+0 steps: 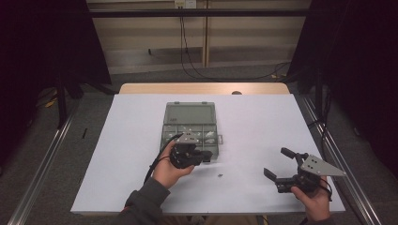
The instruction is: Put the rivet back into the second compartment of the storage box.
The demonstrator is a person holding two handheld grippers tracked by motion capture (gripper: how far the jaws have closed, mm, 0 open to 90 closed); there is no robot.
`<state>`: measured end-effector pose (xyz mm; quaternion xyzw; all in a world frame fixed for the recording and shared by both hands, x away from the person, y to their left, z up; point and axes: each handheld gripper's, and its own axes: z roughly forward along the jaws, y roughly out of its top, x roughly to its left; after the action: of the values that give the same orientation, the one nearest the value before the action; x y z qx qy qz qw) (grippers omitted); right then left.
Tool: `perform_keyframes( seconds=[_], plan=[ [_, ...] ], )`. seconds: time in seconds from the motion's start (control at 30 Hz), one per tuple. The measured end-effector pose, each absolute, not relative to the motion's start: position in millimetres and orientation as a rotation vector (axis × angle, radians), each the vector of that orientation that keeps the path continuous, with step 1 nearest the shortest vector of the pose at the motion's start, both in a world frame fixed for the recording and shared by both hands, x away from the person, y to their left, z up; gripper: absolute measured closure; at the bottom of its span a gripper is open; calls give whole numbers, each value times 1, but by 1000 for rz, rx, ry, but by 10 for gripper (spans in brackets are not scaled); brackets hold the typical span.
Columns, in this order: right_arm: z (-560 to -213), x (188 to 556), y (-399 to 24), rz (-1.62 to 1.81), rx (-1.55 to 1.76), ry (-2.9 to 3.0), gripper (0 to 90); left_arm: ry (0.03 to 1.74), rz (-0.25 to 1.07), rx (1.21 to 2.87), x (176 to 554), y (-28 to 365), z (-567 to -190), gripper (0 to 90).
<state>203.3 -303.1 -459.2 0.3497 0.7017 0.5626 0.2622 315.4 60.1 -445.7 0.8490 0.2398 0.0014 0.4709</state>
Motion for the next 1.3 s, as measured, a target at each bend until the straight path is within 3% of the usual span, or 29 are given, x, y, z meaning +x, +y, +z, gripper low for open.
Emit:
perform_keyframes(
  seconds=[0.73,1.3],
  plan=[
    [-459,203,-304,1522,944,1901,16,717,136,2026,345,89,-428,865],
    [-459,203,-304,1526,947,1898,16,845,225,1999,366,108,-436,865]
  ],
)
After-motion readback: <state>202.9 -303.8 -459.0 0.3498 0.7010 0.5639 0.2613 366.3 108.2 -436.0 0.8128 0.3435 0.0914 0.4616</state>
